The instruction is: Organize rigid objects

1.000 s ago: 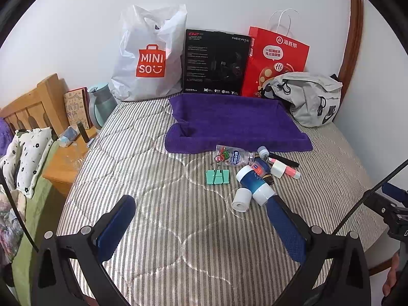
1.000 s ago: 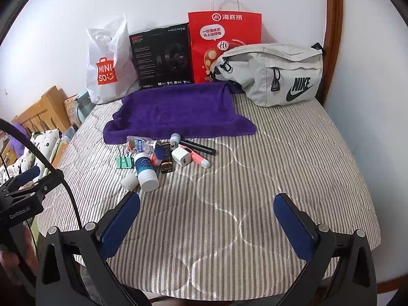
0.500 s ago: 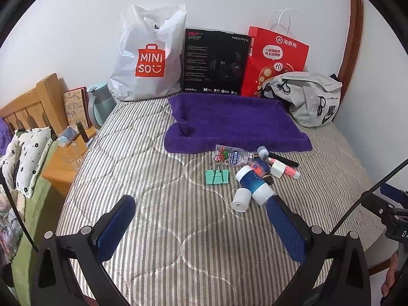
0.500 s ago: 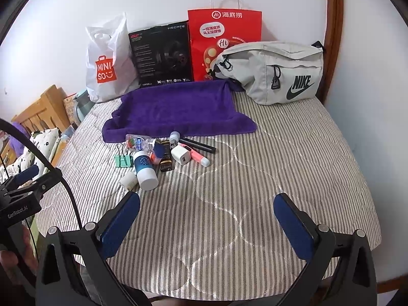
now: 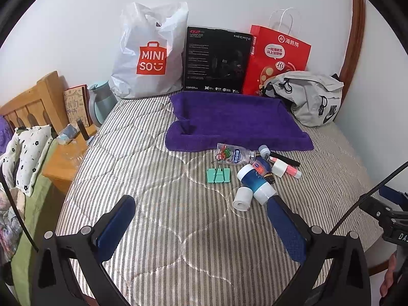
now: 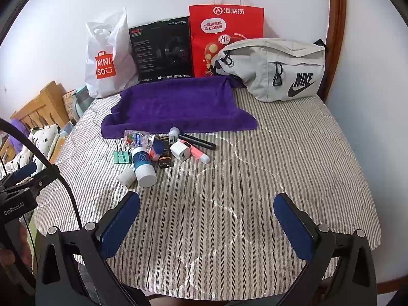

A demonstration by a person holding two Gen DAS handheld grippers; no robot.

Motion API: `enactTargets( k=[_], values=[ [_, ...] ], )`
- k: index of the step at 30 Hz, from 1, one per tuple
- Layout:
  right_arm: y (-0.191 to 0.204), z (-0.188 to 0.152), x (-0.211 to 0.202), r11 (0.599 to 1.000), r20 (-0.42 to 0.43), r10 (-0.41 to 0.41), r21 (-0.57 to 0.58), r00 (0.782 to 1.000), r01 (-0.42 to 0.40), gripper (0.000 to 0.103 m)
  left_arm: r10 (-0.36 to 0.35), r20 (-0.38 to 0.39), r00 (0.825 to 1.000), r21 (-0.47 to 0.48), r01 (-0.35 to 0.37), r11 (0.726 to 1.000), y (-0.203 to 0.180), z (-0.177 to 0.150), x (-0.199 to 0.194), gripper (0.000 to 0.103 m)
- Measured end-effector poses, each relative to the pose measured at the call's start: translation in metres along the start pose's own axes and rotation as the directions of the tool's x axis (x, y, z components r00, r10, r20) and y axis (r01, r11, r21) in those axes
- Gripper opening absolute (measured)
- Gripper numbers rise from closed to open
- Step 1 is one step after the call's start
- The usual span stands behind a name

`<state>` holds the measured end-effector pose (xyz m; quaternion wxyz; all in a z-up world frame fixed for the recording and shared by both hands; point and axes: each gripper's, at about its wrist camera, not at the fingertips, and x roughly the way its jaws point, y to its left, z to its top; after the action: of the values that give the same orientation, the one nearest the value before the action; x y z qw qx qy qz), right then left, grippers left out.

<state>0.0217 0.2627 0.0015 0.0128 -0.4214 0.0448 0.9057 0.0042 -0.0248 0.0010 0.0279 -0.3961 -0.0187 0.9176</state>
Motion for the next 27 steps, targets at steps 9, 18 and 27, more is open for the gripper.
enactTargets(
  k=[9, 18, 27],
  values=[
    [-0.003, 0.002, 0.006, 1.0, -0.01, -0.011, -0.017, 1.0, 0.011, 0.103, 0.022, -0.028, 0.999, 0.0, -0.022, 1.0, 0.005, 0.003, 0.016, 0.103],
    [-0.025, -0.004, 0.058, 1.0, -0.074, -0.017, -0.019, 0.997, 0.015, 0.103, -0.003, -0.125, 0.992, -0.01, 0.002, 1.0, 0.006, 0.003, 0.078, 0.103],
    [-0.04, -0.023, 0.124, 0.999, -0.169, 0.004, -0.039, 0.986, -0.01, 0.103, -0.042, -0.172, 0.984, -0.008, 0.041, 0.999, -0.004, 0.005, 0.144, 0.103]
  ],
)
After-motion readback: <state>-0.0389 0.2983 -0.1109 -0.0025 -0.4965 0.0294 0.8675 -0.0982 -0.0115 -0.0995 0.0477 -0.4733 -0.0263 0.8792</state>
